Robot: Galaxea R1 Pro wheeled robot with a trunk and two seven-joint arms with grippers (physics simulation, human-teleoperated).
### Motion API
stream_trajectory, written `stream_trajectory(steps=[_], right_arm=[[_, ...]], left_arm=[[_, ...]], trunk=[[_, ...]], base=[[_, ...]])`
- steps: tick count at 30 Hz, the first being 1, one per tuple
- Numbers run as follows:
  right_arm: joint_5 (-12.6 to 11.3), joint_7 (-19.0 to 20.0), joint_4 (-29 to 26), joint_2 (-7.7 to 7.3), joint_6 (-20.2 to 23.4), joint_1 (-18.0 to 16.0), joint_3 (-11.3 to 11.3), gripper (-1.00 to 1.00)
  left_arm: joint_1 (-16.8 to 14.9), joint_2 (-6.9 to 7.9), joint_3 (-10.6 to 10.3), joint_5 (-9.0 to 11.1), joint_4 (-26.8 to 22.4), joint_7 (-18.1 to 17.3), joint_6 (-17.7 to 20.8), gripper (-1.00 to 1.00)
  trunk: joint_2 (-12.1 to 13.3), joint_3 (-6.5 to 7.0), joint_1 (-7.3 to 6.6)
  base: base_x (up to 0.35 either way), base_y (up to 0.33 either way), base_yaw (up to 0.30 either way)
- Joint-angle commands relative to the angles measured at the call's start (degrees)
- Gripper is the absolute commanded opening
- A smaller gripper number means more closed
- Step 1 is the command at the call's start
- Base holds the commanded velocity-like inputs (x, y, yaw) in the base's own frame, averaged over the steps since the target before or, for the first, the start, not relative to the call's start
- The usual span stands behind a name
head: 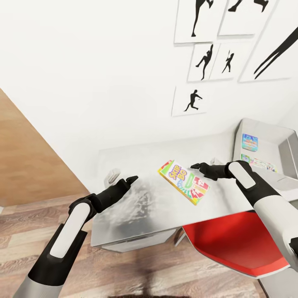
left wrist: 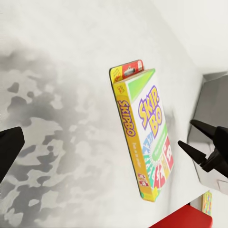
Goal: Put all the toys in the child's room - the three board games (two on the bed and one on the table), the two jigsaw puzzles on the table, and the tennis ball on the table - inside the toy box on the table in the child's room.
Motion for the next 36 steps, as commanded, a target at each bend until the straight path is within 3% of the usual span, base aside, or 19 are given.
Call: stream_trajectory(steps=[1,10,12,13,15,16,18,22,27,36], right_arm=[[-0.6,-0.6,-0.1,-0.07,0.0,-0.1,0.3,1.00],[-0.6,-0.5,-0.1,-0.07,0.0,-0.1,0.3,1.00],[-0.6,-0.5,-0.1,-0.07,0.0,-0.1,0.3,1.00],[-0.6,-0.5,-0.1,-0.07,0.0,-0.1,0.3,1.00],[-0.6,-0.5,-0.1,-0.07,0.0,0.0,0.3,1.00],[-0.6,-0.5,-0.1,-0.07,0.0,0.0,0.3,1.00],[-0.6,-0.5,-0.1,-0.07,0.0,0.1,0.4,1.00],[-0.6,-0.5,-0.1,-0.07,0.0,0.1,0.4,1.00],[-0.6,-0.5,-0.1,-0.10,0.0,0.2,0.4,1.00],[-0.6,-0.5,-0.1,-0.12,-0.1,0.4,0.4,1.00]], left_arm=[[-0.1,0.00,-0.1,0.6,-0.1,0.6,0.0,1.00],[-0.1,-0.17,-0.1,0.7,-0.1,-2.1,0.0,1.00],[-0.1,-0.20,-0.1,0.7,-0.2,-5.7,0.2,1.00],[-0.1,-0.20,-0.1,0.7,-0.2,-5.7,0.2,1.00],[-0.1,-0.22,-0.1,0.7,-0.2,-10.0,1.0,1.00],[-0.1,-0.22,-0.1,0.7,-0.2,-10.0,1.0,1.00],[-0.1,-0.21,0.1,0.7,-0.2,-14.3,2.2,1.00],[-0.1,-0.10,0.3,0.8,-0.2,-18.2,3.3,1.00],[0.0,0.07,1.4,2.6,-0.2,-23.4,4.6,1.00],[0.1,0.21,2.0,5.8,-0.2,-26.2,5.3,1.00]], trunk=[[-0.1,-0.19,0.03],[-0.1,-1.01,0.03],[-0.1,-1.19,0.03],[-0.1,-1.28,0.03],[-0.1,-1.44,0.03],[-0.1,-1.51,0.03],[-0.1,-1.61,0.03],[-0.1,-1.75,0.03],[-0.1,-1.84,0.03],[-0.1,-1.90,0.03]], base=[[0.000,0.000,0.000],[0.000,0.000,0.000],[0.000,0.000,0.000],[0.000,0.000,0.000],[0.000,0.000,0.000],[0.000,0.000,0.000],[0.000,0.000,0.000],[0.000,0.000,0.000],[0.000,0.000,0.000],[0.000,0.000,0.000]])
